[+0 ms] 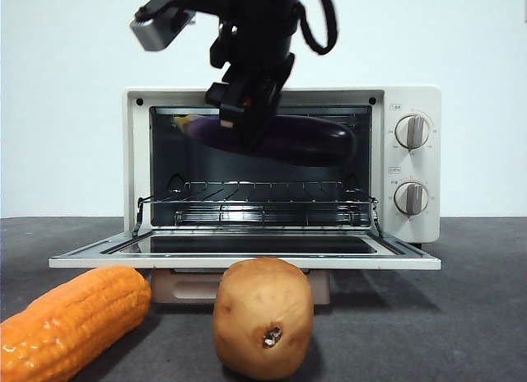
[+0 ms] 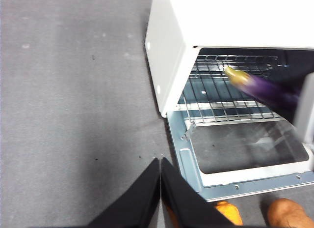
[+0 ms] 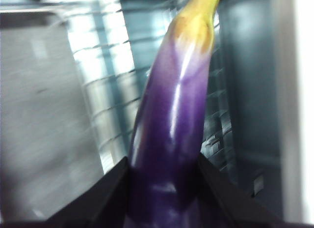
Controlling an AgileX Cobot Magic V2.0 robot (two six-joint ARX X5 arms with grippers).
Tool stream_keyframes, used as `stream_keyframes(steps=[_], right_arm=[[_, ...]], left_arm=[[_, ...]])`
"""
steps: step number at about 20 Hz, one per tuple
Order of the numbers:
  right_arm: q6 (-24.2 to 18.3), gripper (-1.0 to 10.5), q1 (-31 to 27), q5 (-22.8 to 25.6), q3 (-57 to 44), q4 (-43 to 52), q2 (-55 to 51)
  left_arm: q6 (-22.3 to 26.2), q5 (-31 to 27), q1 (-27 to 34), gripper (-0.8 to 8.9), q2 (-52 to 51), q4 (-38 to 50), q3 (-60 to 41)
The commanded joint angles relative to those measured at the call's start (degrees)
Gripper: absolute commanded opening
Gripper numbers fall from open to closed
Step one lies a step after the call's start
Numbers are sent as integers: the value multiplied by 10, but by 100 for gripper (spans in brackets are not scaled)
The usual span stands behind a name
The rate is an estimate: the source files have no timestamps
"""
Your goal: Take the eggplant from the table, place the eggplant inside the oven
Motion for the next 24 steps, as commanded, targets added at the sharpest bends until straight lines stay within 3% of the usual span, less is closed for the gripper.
stream_keyframes(steps=[1, 5, 9, 15, 19, 24], right_arm=[[-82, 3, 1, 3, 16, 43, 28], [-141, 4, -13, 4, 16, 95, 62], [-137, 65, -24, 29, 16, 98, 79], [-64, 274, -44, 29, 16, 98, 80], [-59, 276, -42, 34, 16, 94, 80], [-46, 276, -7, 73, 17, 94, 71]], left_arm=[[-1, 4, 0, 2, 2, 6, 3], [-1, 23, 0, 2, 2, 6, 3], [-1, 23, 0, 2, 2, 6, 3], [-1, 23, 0, 2, 2, 6, 3], [-1, 33, 0, 2, 2, 6, 3], [-1, 33, 0, 2, 17, 17, 3]])
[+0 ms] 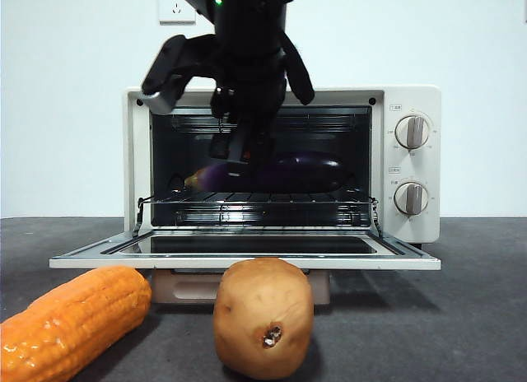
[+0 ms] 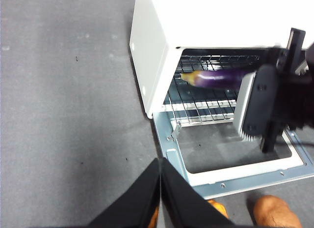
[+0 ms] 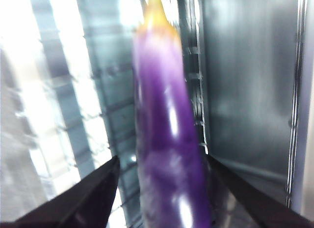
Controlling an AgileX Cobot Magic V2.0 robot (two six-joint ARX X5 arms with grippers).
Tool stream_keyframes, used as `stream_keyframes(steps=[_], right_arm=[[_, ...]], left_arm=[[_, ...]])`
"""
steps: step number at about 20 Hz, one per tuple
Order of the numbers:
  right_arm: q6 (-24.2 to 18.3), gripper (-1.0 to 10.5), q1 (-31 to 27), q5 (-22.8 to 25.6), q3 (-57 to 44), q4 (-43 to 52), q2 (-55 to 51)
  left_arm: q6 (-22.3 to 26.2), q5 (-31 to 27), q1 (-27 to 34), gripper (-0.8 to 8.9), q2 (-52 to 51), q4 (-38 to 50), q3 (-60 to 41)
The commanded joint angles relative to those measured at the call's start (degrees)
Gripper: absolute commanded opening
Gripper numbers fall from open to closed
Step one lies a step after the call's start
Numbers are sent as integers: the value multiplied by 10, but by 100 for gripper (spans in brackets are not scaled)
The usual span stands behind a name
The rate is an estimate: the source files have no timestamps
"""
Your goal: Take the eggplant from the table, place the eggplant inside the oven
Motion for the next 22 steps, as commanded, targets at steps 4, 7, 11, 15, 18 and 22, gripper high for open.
stream_keyframes(steps=[4, 7, 11, 15, 18, 22], right_arm=[[99, 274, 45, 7, 16, -52, -33], [157, 224, 60, -16, 16, -107, -83], [241, 32, 60, -59, 16, -219, -152], [302, 3, 64, -88, 16, -290, -245], [352, 3, 68, -119, 16, -348, -329], [396, 3, 68, -166, 16, -376, -421]], left_arm=[[3, 2, 0, 2, 69, 21, 3], [4, 2, 0, 2, 129, 44, 1], [24, 2, 3, 2, 245, 53, -6], [28, 34, 23, 2, 341, 74, -8], [38, 112, 46, 2, 411, 82, -8], [50, 181, 68, 2, 501, 84, -8]])
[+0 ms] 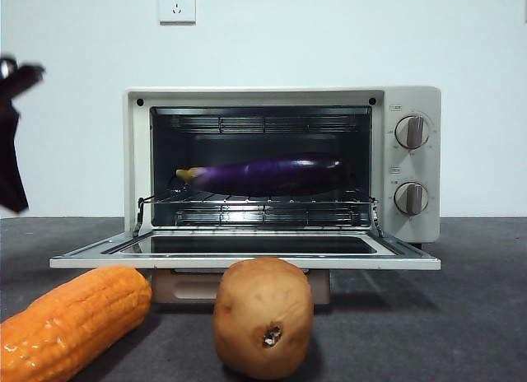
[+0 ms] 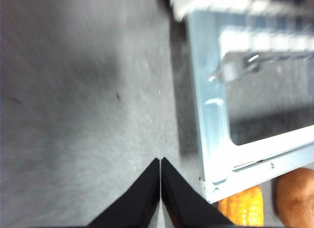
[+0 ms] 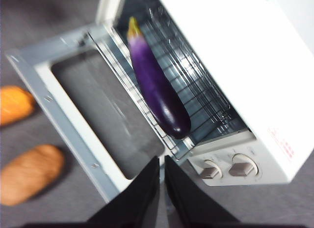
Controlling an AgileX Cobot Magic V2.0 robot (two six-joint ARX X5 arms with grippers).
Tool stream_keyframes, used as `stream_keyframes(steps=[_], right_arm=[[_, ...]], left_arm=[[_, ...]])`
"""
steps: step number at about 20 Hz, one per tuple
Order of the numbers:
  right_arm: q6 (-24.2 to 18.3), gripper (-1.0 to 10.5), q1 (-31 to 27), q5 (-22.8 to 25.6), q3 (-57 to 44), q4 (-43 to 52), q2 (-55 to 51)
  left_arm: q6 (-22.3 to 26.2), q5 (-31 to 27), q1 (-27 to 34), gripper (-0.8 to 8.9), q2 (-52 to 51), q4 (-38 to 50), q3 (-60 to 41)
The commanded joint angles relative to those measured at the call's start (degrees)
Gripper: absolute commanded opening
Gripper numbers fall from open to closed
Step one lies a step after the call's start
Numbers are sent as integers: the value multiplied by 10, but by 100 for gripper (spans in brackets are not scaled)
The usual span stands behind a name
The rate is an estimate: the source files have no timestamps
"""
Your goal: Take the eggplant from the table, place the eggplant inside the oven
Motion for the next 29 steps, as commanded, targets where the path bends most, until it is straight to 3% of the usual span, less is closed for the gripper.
stream_keyframes(steps=[1, 6, 22, 29], right_arm=[[46, 3, 7, -17, 12, -3, -38], [58, 3, 7, -18, 12, -4, -103], [58, 3, 7, -14, 12, -5, -154], [53, 3, 7, -13, 12, -2, -153]], left_arm=[[19, 47, 11, 2, 56, 9, 2], [20, 129, 15, 2, 129, 26, 2], [28, 135, -51, 2, 233, 40, 2], [73, 239, -41, 2, 235, 19, 2]])
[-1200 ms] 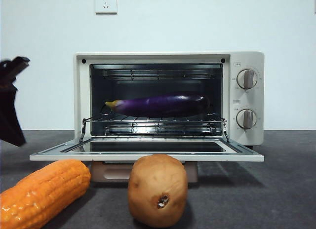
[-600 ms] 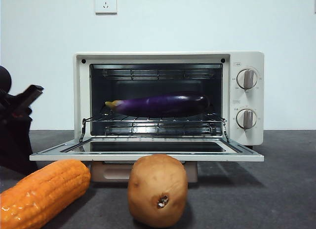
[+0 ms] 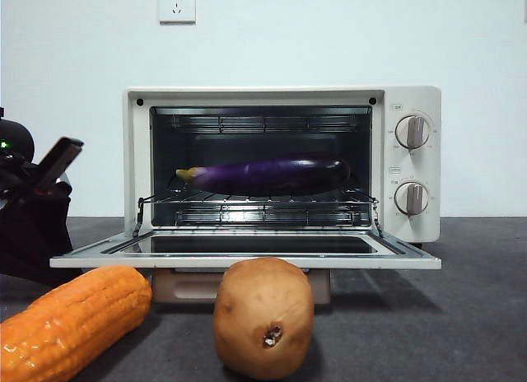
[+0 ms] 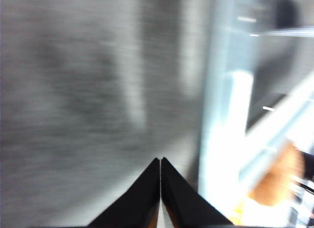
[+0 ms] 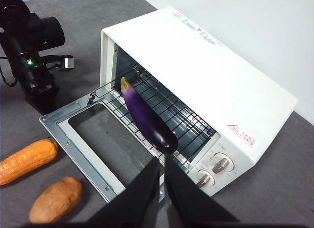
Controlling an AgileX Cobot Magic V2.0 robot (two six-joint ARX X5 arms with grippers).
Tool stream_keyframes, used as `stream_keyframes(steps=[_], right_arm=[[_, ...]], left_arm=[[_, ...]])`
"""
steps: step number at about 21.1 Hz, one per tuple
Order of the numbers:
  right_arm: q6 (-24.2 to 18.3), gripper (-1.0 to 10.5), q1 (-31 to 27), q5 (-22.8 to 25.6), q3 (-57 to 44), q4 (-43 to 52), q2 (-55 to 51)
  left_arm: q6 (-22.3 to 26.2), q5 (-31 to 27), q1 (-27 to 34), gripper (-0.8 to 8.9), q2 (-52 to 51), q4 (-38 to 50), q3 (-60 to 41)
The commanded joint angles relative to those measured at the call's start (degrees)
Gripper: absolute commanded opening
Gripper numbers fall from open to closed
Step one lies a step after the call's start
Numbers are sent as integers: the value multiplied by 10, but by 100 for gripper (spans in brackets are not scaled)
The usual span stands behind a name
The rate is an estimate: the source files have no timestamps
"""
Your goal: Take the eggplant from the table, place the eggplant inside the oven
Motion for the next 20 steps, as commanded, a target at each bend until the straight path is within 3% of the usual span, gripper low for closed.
stream_keyframes(steps=[1, 13, 20], right_arm=[[4, 3, 7, 3, 12, 6, 5], [4, 3, 7, 17, 12, 5, 5], [7, 3, 7, 17, 12, 0, 5]], left_arm=[[43, 63, 7, 2, 22, -15, 0], [50, 307, 61, 2, 21, -18, 29], [27, 333, 66, 3, 21, -31, 135]])
